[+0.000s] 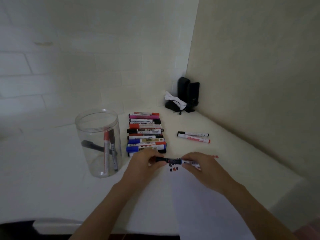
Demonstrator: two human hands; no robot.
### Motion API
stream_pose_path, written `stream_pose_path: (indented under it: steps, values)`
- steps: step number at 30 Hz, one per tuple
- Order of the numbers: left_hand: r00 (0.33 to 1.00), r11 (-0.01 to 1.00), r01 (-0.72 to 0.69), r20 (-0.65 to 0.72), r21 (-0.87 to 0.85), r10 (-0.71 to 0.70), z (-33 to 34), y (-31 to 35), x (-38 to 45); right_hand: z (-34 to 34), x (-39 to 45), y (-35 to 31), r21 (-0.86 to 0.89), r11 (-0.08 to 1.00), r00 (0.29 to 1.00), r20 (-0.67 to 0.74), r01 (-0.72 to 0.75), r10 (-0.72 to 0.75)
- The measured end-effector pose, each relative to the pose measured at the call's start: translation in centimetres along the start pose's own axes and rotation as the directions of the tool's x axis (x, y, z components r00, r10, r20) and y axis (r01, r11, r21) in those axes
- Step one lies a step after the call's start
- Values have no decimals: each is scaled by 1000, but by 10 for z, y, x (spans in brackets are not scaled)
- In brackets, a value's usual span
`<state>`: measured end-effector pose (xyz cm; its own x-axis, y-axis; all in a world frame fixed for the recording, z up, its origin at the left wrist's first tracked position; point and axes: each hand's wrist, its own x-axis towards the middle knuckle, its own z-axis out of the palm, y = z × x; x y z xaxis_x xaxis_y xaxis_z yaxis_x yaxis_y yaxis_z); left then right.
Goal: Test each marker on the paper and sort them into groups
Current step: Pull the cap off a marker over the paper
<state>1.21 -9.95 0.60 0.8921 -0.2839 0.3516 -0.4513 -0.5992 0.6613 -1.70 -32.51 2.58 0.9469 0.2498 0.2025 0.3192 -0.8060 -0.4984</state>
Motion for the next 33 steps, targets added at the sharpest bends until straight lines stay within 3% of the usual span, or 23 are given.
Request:
stream_pose_path:
  steps: [2,5,10,18,20,22,24,26,28,30,33]
  values:
    - [996,995,-27,-83,98,36,1,0,4,8,13,4,-43,999,997,-74,12,-15]
    - [976,971,5,-213,239,48,-2,-8,10,7,30,27,-33,989,957,-260,-143,130]
    - [999,873,19,-34,487,-2,-6,-24,26,4,58,61,-210,900,895,-327,-383,304]
    - [999,857,43,-22,514,-37,-8,-37,40,14,87,71,-382,841,893,-386,-384,232]
    - [999,856,45,-13,516,-45,-8,-38,39,18,81,62,-253,929,895,-421,-270,146]
    - [999,863,30,-27,504,-19,-7,-35,39,18,68,41,72,982,894,-405,-177,191]
    - [998,921,9,-60,389,16,-4,-23,40,16,52,12,475,846,904,-206,-243,375]
    - [997,972,-41,-51,230,54,0,-1,38,18,38,-12,737,581,886,53,-346,460]
    - [990,979,-138,2,152,140,6,17,33,20,27,-27,837,418,877,140,-353,460]
    - [978,971,-206,35,121,204,10,26,25,18,20,-33,858,398,868,103,-324,486]
    - [985,979,-174,33,105,171,10,28,13,13,11,-40,866,403,858,54,-294,510]
